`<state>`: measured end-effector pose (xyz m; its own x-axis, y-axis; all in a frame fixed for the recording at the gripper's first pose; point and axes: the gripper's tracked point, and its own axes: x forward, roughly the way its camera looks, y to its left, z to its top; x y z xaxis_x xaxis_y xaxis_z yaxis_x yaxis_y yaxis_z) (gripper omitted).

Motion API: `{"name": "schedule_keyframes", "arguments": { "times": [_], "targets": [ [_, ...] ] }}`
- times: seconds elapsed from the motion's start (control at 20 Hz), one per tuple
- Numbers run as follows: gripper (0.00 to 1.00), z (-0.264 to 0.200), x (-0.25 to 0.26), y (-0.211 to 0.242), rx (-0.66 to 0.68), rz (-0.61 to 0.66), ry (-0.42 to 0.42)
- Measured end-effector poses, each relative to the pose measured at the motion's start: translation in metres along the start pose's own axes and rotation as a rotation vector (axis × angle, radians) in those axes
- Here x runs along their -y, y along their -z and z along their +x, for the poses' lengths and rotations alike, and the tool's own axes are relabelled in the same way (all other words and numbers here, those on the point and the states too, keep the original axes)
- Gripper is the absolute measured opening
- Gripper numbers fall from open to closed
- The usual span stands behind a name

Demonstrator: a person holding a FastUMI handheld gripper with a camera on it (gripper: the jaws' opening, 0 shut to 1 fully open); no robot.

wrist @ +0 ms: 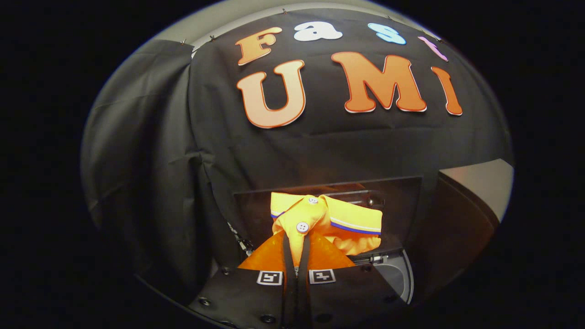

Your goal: Put the clothes into the washing machine and then close the washing machine lid.

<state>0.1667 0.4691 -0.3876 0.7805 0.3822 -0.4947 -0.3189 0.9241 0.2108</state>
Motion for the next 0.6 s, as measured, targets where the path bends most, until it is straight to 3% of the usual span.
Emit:
{"name": "schedule_keyframes", "arguments": {
  "times": [0.35, 0.6],
  "targets": [
    [0.08, 0.014, 0.019, 0.095, -0.184, 0.03, 0.047],
    [0.08, 0.026, 0.032, 0.116, -0.232, 0.044, 0.073]
  ]
}}
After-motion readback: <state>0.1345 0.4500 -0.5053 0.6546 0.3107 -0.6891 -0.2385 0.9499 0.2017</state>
